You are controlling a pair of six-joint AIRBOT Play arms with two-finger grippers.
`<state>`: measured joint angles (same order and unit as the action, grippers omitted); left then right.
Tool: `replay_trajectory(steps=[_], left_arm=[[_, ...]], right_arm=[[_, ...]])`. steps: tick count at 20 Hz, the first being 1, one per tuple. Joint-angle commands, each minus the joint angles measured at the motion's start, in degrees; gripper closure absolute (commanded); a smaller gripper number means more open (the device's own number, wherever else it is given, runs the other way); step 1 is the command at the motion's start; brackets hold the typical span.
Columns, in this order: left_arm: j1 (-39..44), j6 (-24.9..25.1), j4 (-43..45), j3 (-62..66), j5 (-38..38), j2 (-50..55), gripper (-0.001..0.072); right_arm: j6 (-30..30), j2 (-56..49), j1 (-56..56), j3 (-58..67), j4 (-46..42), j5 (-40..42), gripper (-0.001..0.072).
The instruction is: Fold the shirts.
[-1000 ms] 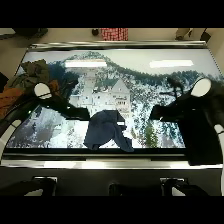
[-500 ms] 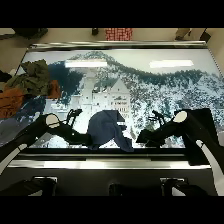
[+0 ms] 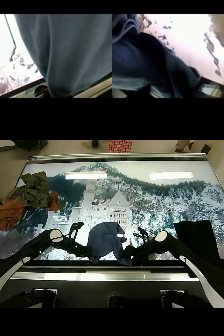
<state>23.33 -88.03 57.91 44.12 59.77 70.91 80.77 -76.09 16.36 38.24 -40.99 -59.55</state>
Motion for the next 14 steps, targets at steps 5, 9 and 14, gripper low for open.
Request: replay_trajectory(steps=[5, 9, 14], left_arm=[[0.28, -2.08, 13.38, 9.88, 4.09, -5.79, 0.0682], [0.26, -6.54, 29.38, 33.35, 8.7, -15.45, 0.0681], [3.52, -6.51, 24.41, 65.55, 4.0, -21.03, 0.0681]], right_arm=[[-2.14, 1.95, 1.86, 7.54, -2.56, -0.07, 0.0673], [4.2, 15.43, 1.88, 30.47, -32.57, 2.03, 0.0672], [6.29, 32.15, 2.05, 56.04, -36.17, 10.86, 0.0672]])
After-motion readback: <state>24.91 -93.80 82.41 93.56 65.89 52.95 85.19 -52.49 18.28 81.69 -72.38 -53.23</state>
